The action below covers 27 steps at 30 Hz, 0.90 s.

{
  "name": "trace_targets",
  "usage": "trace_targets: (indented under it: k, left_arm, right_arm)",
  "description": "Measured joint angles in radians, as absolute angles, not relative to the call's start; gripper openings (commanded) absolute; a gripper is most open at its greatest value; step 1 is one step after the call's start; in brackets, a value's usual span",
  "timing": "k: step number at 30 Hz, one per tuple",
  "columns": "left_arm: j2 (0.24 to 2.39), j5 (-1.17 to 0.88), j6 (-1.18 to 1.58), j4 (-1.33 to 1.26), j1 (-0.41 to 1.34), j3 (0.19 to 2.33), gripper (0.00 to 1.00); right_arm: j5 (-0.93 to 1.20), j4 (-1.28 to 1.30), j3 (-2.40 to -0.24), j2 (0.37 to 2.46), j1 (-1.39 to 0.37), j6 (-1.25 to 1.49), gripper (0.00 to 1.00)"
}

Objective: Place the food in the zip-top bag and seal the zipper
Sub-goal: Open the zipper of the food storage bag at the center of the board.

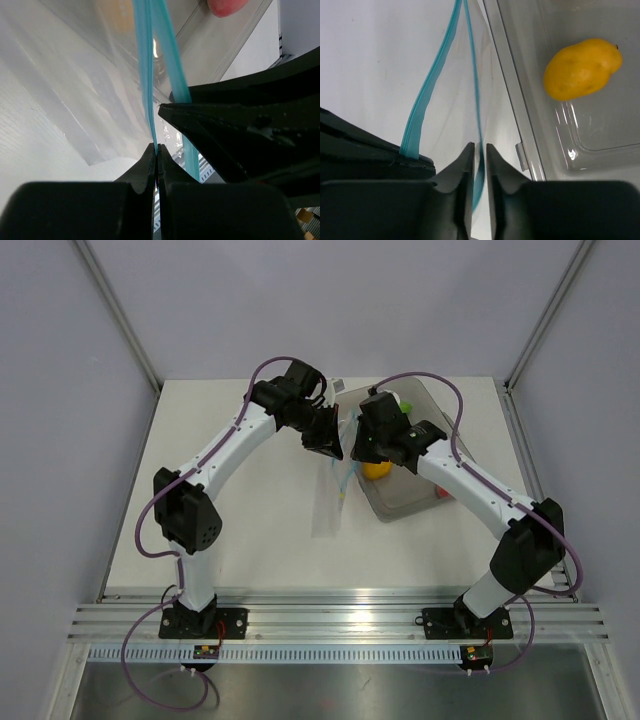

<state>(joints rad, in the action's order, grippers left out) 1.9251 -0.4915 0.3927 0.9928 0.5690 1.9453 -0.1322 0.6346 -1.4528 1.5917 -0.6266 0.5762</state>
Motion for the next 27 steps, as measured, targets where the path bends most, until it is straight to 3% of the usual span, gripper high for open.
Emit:
trace_targets:
  k: [1,3,18,24,27]
  left_arm:
    - [1.925,-0.488,0.393,0.994,0.569,1.945,0.0]
    - [1.925,-0.472,0.389,1.0,0.569,1.945,0.0]
    - [1.839,-0.383,0.339,1.112,0.498,2.058,0.0]
    - [1.818,-0.377,0.339,1.09,0.506,1.972,0.0]
    - [1.821,-0.372,0.339,1.085,0.506,1.91,0.0]
  right_arm:
    - [-0.132,0.635,-1.453,1.597,-0.627,0.577,0.07]
    - [-0.134,0.636,-1.453,1.601,-0.627,0.572,0.0]
    - [-0.271,0.672,-1.486,1.668,-0.624,0.547,0.0]
    - [-0.266,0.632,-1.47,1.765,-0.618,0.562,0.0]
    - [-0.257,0.618,-1.441,1.782,-0.616,0.572,0.07]
